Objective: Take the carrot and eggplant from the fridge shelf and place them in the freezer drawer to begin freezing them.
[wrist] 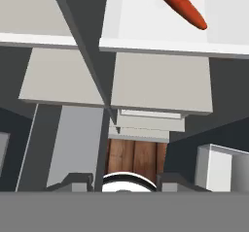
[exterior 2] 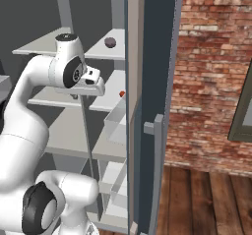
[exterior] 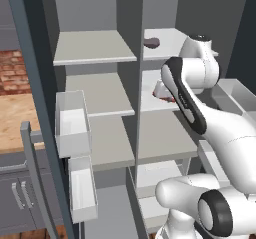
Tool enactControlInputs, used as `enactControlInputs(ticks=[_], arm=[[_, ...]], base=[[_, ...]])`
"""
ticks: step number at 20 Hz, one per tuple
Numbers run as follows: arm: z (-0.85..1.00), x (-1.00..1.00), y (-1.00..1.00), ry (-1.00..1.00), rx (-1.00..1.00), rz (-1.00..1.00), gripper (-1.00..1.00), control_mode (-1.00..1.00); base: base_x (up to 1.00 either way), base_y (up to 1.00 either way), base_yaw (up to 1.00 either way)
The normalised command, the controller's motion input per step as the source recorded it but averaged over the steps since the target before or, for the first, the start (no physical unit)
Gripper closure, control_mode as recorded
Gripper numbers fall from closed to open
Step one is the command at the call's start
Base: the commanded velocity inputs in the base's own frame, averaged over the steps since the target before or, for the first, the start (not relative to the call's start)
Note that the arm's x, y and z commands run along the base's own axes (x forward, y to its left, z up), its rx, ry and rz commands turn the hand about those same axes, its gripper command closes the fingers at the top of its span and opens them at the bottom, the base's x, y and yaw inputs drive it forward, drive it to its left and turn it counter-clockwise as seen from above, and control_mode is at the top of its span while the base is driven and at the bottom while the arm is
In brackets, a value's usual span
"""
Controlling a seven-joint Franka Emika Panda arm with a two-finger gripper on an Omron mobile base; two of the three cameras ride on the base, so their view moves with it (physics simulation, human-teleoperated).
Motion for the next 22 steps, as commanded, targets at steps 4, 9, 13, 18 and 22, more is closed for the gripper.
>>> enactControlInputs(ticks=[4, 9, 13, 18, 22], arm=[[-0.04, 0.00, 0.10, -0.04, -0.04, 0.00, -1.00, -1.00], [-0.46, 0.10, -0.14, -0.08, -0.10, 0.04, -1.00, -1.00], [-0.53, 0.51, -0.30, 0.00, -0.11, 0.00, -1.00, -1.00], [-0.13, 0.67, -0.13, 0.00, -0.05, 0.00, -1.00, -1.00], [0.00, 0.55, -0.11, 0.00, 0.00, 0.00, -1.00, -1.00]], base=[[0.00, 0.00, 0.00], [0.00, 0.00, 0.00], [0.00, 0.00, 0.00], [0.00, 0.00, 0.00], [0.00, 0.00, 0.00]])
